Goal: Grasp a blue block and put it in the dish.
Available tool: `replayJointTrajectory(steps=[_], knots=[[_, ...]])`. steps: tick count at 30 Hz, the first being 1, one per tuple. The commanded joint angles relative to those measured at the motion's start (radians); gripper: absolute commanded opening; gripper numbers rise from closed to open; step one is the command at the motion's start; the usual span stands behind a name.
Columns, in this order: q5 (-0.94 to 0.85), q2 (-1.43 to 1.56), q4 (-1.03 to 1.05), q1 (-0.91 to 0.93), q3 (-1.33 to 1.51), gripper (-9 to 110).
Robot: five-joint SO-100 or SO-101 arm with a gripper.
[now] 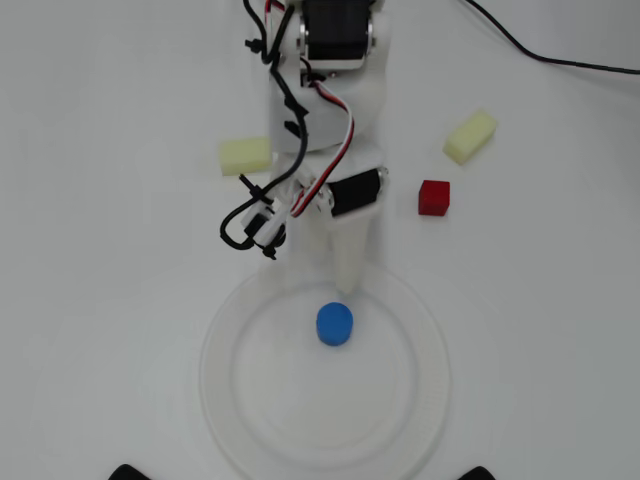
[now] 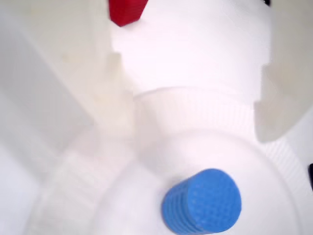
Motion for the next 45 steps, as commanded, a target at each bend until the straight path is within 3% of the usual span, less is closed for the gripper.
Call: replayJointTrajectory(steps=[1, 11, 25, 32, 45], knots=[[-0.012, 0.123, 0.072, -0.012, -0.1, 20], [0.032, 0.495, 0.241, 0.046, -0.071, 23], [0.083, 1.384, 0.288, 0.126, 0.676, 30], [0.109, 1.77, 0.408, 0.156, 0.946, 32], [0.407, 1.898, 0.649, 0.158, 1.103, 33]])
